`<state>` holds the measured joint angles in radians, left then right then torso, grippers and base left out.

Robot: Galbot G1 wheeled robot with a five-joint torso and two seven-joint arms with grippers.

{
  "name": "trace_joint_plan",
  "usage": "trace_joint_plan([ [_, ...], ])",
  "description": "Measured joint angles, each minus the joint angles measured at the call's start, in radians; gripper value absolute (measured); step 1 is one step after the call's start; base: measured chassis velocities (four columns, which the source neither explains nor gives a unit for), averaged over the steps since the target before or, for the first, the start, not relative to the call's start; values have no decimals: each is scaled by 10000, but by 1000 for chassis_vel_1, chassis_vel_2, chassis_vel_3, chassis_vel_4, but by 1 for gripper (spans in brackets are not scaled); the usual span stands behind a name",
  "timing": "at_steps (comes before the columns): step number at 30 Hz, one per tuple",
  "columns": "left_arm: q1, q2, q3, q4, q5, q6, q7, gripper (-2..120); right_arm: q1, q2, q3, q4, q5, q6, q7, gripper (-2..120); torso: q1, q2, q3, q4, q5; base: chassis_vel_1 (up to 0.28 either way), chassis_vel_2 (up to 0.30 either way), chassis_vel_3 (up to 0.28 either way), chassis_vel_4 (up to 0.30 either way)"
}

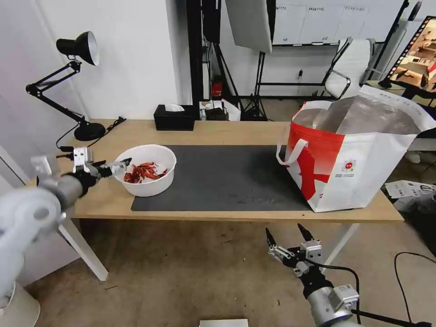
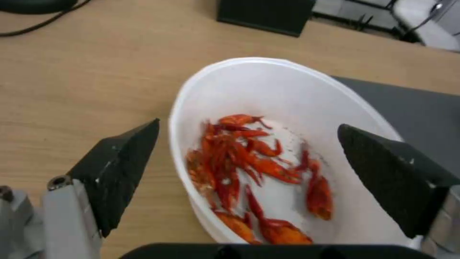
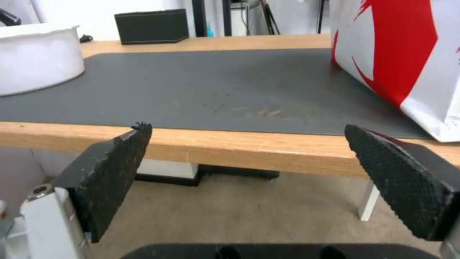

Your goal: Pick up the trash from the table and place it into the takeout bag.

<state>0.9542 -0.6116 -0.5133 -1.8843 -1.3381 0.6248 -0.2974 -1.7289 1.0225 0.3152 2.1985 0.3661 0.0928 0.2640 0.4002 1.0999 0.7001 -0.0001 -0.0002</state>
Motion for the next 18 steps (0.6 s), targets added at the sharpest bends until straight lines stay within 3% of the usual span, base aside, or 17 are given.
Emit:
trace_joint_plan([
  [5, -633, 77, 471, 521, -57, 455, -126, 100, -1, 0, 1, -1, 0, 2, 0, 100, 0, 0, 0, 1, 3, 0, 0, 0, 0],
  [8, -1619, 46, 1418, 1443, -41, 1009, -386, 100, 0, 0, 0, -2, 0, 5, -1, 100, 0, 0, 0, 1, 2, 0, 0, 0, 0],
  [13, -2296, -161, 2152, 2100, -194, 1179, -623, 100, 1, 0, 0, -2, -1, 7, -2, 100, -1, 0, -1, 1, 1, 0, 0, 0, 0],
  [14, -2460, -243, 2301, 2261, -386, 1190, -767, 100, 0, 0, 0, -2, 0, 7, -2, 100, 0, 0, 0, 1, 2, 0, 0, 0, 0],
  [15, -2873, -538, 2573, 2649, -1179, 1195, -1339, 100, 0, 0, 0, -2, 0, 7, -2, 100, -1, 0, 0, 2, 1, 0, 0, 0, 0],
  [16, -2873, -538, 2573, 2649, -1179, 1195, -1339, 100, 0, 0, 0, -2, 0, 7, -2, 100, -1, 0, 0, 2, 1, 0, 0, 0, 0],
  [18, -3344, -828, 2820, 2934, -2475, 1186, -2521, 100, 1, 0, 0, -2, 0, 8, -2, 100, -1, 0, -1, 0, 2, 0, 0, 0, 0],
])
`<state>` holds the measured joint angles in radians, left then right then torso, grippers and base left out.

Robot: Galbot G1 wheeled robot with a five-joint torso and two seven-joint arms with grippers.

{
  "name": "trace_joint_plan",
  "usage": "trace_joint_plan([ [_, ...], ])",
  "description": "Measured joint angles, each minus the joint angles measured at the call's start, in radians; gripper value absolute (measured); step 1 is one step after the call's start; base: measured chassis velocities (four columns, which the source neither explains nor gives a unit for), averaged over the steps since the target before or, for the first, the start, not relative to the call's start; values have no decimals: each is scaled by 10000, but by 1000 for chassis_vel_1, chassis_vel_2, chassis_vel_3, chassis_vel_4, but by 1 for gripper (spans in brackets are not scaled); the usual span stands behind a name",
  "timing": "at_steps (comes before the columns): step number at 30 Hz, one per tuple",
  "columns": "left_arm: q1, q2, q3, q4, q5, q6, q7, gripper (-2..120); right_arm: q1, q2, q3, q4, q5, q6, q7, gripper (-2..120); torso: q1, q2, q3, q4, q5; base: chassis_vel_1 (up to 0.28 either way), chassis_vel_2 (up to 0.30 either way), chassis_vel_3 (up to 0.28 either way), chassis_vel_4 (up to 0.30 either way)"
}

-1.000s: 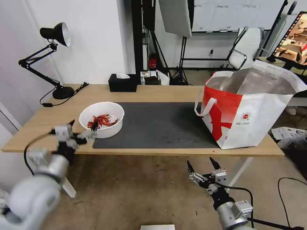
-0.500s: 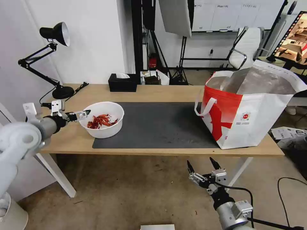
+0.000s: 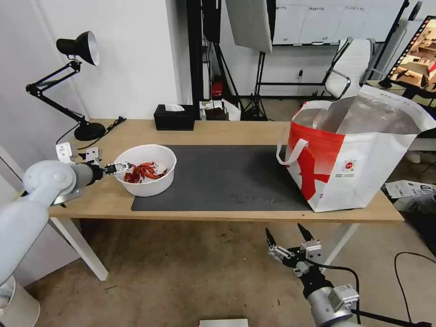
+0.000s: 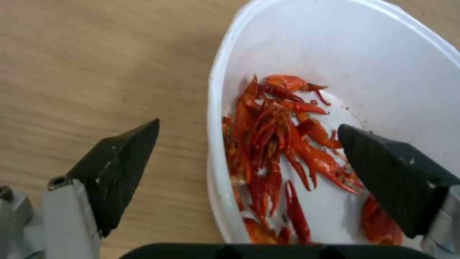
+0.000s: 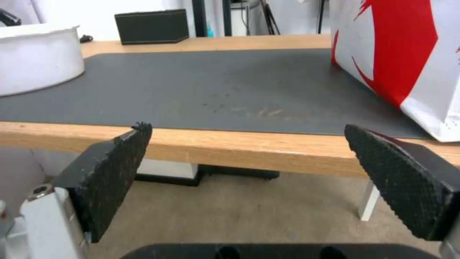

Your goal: Pick up the trash from the table and place it into the takeout bag.

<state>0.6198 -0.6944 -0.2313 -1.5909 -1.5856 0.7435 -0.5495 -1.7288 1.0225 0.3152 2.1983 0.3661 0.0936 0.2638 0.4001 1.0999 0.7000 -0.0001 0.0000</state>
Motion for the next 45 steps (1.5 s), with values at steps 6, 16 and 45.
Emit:
trace_joint_plan([
  [6, -210, -84, 243, 74, -306, -28, -802, 87, -1, 0, 0, 0, 0, 0, 0, 100, 0, 0, 0, 1, 0, 0, 0, 0, 0],
  [16, -228, -5, 397, 101, -367, -58, -927, 52, 0, 0, 0, 0, 0, 0, 0, 100, -1, 1, 0, 2, 0, 0, 0, 0, 0],
  [45, -1028, 136, 1379, -1602, 2708, -2218, 764, 0, 0, 0, 0, 0, 0, 0, -1, 100, -1, 2, 0, 0, 1, 0, 0, 0, 0],
])
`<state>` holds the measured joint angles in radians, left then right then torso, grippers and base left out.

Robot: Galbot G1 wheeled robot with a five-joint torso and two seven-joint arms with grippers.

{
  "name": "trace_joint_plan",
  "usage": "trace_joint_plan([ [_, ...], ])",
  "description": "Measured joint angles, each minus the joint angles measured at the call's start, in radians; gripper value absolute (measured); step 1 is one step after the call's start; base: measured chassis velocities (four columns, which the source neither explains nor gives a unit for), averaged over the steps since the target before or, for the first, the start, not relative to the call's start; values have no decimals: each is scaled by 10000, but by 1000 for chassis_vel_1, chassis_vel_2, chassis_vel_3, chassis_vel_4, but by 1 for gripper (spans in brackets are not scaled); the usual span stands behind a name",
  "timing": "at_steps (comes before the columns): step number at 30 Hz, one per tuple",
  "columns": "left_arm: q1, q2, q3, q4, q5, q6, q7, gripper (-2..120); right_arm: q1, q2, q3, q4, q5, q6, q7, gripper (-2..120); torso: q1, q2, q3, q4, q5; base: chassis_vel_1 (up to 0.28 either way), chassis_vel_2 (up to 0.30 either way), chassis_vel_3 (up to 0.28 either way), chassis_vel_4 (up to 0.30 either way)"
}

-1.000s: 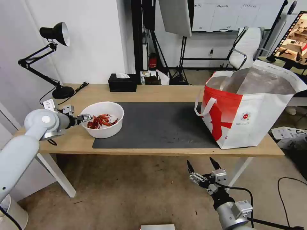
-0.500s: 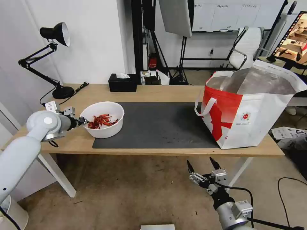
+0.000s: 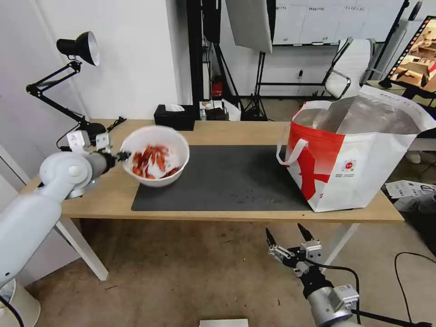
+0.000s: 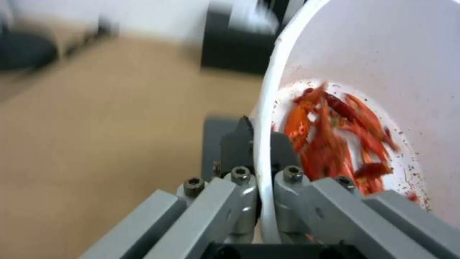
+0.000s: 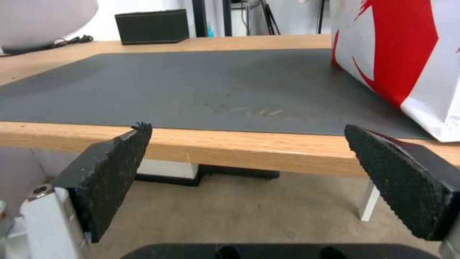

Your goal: Pick up the trash from the table and place it into the takeout bag.

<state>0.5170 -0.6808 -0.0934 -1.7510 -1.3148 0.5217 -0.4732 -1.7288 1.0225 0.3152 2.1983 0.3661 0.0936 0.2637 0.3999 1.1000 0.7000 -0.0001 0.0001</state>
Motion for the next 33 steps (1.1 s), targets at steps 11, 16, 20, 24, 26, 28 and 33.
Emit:
trace_joint_plan([
  [11, -1345, -296, 1306, -153, 809, -1055, 441, 0, 0, 0, 0, 0, 0, 0, 0, 100, 0, 0, 0, 1, 0, 0, 0, 0, 0],
  [16, -2385, -790, 1960, -131, -292, -260, -55, 0, 0, 0, 1, 0, 0, 0, 1, 100, 0, 0, 0, 4, 0, 0, 0, 0, 0],
  [20, -3495, -1542, 2735, 192, -1186, -47, -619, 0, 1, 0, 1, 0, 0, 0, 0, 100, 0, -1, 1, 3, -3, 0, 0, 0, 0],
  [24, -5895, -3328, 4030, 1330, -1864, 38, -1191, 0, 0, 0, 0, 0, 0, 0, 0, 100, 1, 0, 0, 0, 5, 0, 0, 0, 0],
  [26, -6154, -3617, 4148, 1522, -1914, 57, -1242, 0, 0, 0, 1, 0, 0, 0, -1, 100, 1, -1, 0, 0, 7, 0, 0, 0, 0],
  [28, -7039, -4853, 4496, 2470, -2079, 192, -1462, 0, 0, 0, 0, 0, 0, 0, -1, 100, 1, -1, -1, -5, 8, 0, 0, 0, 0],
  [33, -7636, -6288, 4732, 3706, -2079, 436, -1579, 0, 1, 0, 0, 0, 0, 0, -1, 100, 1, -1, 0, 0, 3, 0, 0, 0, 0],
])
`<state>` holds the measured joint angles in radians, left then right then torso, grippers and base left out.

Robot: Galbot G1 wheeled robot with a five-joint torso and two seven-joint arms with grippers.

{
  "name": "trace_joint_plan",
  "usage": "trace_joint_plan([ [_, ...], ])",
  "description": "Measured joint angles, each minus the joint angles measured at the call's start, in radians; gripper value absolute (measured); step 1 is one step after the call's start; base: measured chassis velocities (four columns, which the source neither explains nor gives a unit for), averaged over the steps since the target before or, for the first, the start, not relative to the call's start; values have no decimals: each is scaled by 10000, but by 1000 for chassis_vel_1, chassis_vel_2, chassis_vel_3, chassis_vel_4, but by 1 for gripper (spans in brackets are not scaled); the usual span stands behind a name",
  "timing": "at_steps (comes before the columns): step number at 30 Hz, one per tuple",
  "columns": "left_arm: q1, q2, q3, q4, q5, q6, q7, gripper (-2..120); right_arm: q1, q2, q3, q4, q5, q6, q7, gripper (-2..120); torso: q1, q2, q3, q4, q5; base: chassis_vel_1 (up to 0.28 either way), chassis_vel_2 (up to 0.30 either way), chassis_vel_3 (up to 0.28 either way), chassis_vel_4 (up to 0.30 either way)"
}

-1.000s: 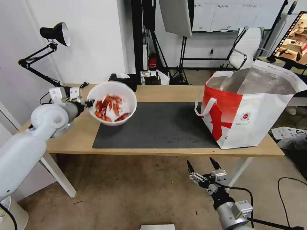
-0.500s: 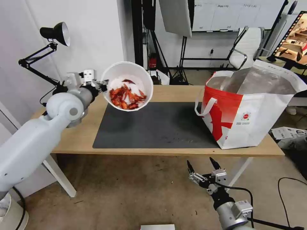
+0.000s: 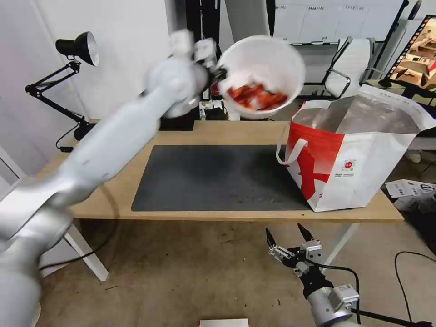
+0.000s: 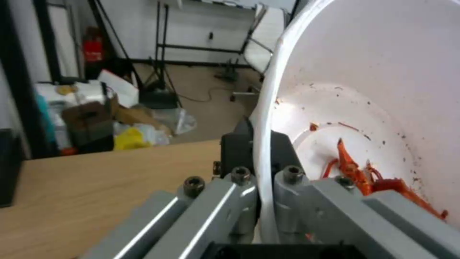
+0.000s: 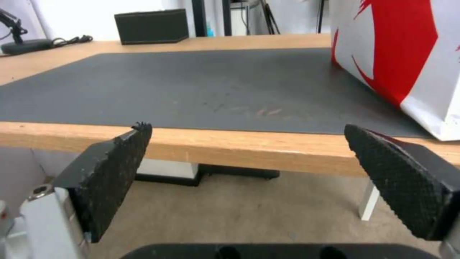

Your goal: Pick up the trash from the table and place it into the takeout bag.

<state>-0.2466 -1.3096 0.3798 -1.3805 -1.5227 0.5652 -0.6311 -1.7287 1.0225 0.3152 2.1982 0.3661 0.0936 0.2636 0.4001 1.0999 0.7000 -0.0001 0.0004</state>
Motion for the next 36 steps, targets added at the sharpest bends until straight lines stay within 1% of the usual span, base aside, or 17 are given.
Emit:
trace_joint_plan([
  [1, -173, -610, 67, 582, 120, 114, -21, 0, -1, 0, 0, 0, 0, 0, 0, 100, 0, 0, 0, 0, 0, 0, 0, 0, 0],
  [2, -222, -831, 77, 780, 177, 142, -20, 0, -1, 0, 0, 0, 0, 0, 0, 100, 0, 0, 0, 0, 1, 0, 0, 0, 0],
  [3, -222, -831, 77, 780, 177, 142, -20, 0, -1, 0, 0, 0, 0, 0, 0, 100, 0, 0, 0, 0, 1, 0, 0, 0, 0],
  [4, -311, -1399, 83, 1237, 327, 182, -9, 0, 0, 0, 0, 0, 0, 0, 0, 100, 0, 0, 0, -1, 1, 0, 0, 0, 0],
  [6, -358, -2063, 83, 1709, 497, 203, 49, 0, 0, 0, 0, 0, 0, 0, 0, 100, 0, 0, 0, -3, 1, 0, 0, 0, 0],
  [7, -358, -2063, 83, 1709, 497, 203, 49, 0, 0, 0, 0, 0, 0, 0, 0, 100, 0, 0, 0, -3, 1, 0, 0, 0, 0],
  [10, -353, -2639, 71, 2082, 811, 163, 80, 0, -1, 0, 0, 0, 0, 0, 1, 100, -1, 0, 0, 0, -2, 0, 0, 0, 0],
  [14, -298, -2885, 150, 2122, 1115, -83, 94, 0, 0, 0, 0, 0, 0, 0, 1, 100, -1, 0, 0, 2, -3, 0, 0, 0, 0],
  [15, -274, -2933, 389, 2140, 1493, -544, 183, 0, -1, 0, 1, 0, 0, 0, 1, 100, -2, 1, -1, 1, -2, 0, 0, 0, 0],
  [16, -274, -2933, 389, 2140, 1493, -544, 183, 0, -1, 0, 1, 0, 0, 0, 1, 100, -2, 1, -1, 1, -2, 0, 0, 0, 0],
  [17, -245, -2939, 612, 2166, 1850, -920, 289, 0, -1, 0, 0, 0, 0, 0, 0, 100, -2, 0, -1, 1, -2, 0, 0, 0, 0],
  [19, -127, -2931, 975, 2178, 2371, -1373, 482, 0, 0, 0, 1, 0, 0, 0, 0, 100, -1, 0, 0, 2, -3, 0, 0, 0, 0],
  [22, -25, -2917, 1219, 2167, 2672, -1655, 512, 0, 0, 0, 0, 0, 0, 0, 0, 100, -1, 0, 0, 3, -4, 0, 0, 0, 0],
  [23, 79, -2903, 1547, 2187, 3093, -2021, 540, 0, -1, 0, 0, 0, 0, 0, 1, 100, -2, 1, -1, 2, -3, 0, 0, 0, 0],
  [26, 250, -2887, 1843, 2179, 3421, -2170, 590, 0, 0, 0, 0, 0, 0, 0, 1, 100, -1, 0, 0, 0, -3, 0, 0, 0, 0],
  [30, 349, -2871, 1976, 2112, 3486, -2156, 635, 0, 0, 0, 0, 0, 0, 0, 1, 100, -1, 1, 0, 2, -4, 0, 0, 0, 0],
  [36, 404, -2852, 2047, 1807, 3311, -1823, 899, 0, 0, 0, 0, 0, 0, 0, 1, 100, -1, 1, -1, 1, -3, 0, 0, 0, 0],
])
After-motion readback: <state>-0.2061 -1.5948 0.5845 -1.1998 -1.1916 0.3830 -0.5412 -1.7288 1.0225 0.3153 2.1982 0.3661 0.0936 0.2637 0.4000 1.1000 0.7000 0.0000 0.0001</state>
